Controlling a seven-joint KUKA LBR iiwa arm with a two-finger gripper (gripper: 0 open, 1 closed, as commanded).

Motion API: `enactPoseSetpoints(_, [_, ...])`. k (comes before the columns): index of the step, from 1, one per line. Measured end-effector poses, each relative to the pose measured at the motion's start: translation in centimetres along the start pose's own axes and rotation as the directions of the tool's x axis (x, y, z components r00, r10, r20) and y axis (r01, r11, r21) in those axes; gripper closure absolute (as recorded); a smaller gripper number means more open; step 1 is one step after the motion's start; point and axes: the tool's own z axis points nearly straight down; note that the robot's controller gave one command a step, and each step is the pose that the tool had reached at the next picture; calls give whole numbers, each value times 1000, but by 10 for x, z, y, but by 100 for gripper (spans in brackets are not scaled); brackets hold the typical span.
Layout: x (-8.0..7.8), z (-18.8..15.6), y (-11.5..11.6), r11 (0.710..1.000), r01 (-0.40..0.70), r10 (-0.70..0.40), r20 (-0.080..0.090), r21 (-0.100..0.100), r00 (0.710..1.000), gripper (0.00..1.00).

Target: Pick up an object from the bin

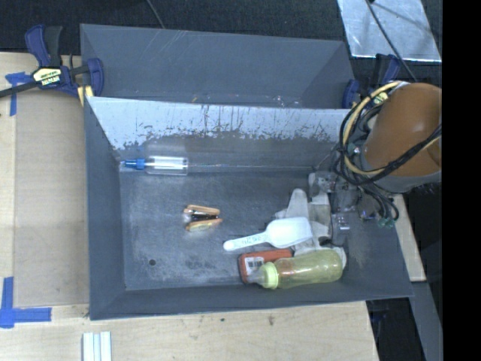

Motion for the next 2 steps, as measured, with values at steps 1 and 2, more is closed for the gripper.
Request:
enactPoseSetpoints(1, [-2, -4, 0, 1000, 2, -2, 8, 1, 1000, 0])
enactPoseSetpoints(2, [-15, 36, 31, 1000, 22, -22, 16, 4, 1000, 0])
